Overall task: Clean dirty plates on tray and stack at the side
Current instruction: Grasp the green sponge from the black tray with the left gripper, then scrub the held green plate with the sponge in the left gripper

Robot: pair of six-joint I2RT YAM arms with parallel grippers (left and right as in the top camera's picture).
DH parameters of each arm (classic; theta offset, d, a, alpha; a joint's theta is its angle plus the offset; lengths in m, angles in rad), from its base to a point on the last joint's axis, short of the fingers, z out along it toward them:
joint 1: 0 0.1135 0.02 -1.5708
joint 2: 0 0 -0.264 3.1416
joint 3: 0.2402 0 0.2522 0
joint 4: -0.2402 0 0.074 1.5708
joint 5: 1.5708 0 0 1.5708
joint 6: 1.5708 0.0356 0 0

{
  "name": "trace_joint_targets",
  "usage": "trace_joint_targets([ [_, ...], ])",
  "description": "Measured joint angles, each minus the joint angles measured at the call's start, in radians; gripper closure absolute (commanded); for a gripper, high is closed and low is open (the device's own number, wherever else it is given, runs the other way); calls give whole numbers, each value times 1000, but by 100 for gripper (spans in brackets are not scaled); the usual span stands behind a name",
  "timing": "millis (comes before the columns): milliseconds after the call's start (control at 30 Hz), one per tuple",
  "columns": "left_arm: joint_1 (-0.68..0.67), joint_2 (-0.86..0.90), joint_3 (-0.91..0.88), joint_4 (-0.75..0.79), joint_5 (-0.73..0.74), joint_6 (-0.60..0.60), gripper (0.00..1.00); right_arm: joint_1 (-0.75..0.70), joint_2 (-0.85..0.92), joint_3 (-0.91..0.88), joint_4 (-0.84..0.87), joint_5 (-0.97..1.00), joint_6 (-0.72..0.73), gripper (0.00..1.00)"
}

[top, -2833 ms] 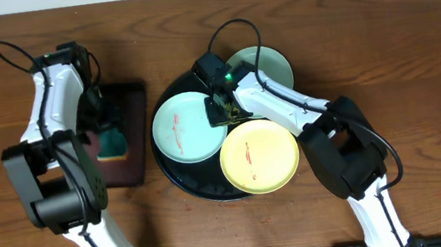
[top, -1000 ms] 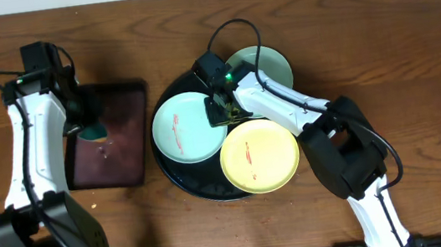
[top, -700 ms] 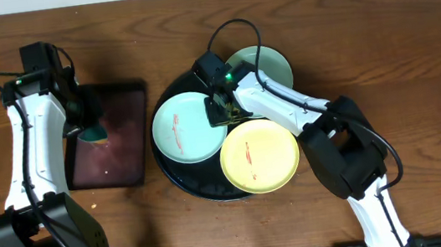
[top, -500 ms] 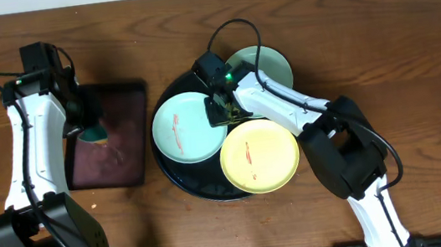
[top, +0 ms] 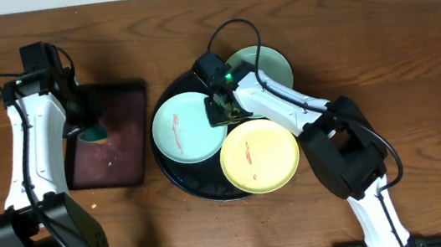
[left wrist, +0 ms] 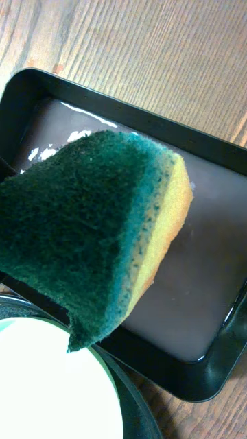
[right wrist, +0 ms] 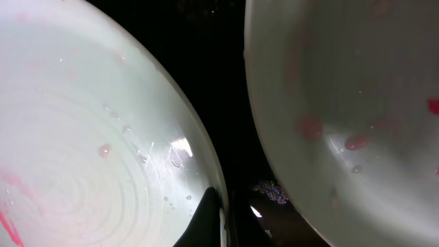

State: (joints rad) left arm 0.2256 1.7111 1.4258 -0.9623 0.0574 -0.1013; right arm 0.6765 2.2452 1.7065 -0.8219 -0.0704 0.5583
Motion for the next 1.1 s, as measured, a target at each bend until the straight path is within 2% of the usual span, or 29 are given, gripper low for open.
trace_joint_targets([
  [300, -23, 0, 0, 0, 42, -18, 92, 0, 0, 0, 0, 0, 0, 99],
  [567, -208, 15, 0, 33, 75, -116, 93, 0, 0, 0, 0, 0, 0, 99],
  [767, -331, 140, 0, 66, 84, -181, 93, 0, 0, 0, 0, 0, 0, 99],
  [1100, -410, 346, 0, 76, 87, -214, 93, 0, 0, 0, 0, 0, 0, 99],
])
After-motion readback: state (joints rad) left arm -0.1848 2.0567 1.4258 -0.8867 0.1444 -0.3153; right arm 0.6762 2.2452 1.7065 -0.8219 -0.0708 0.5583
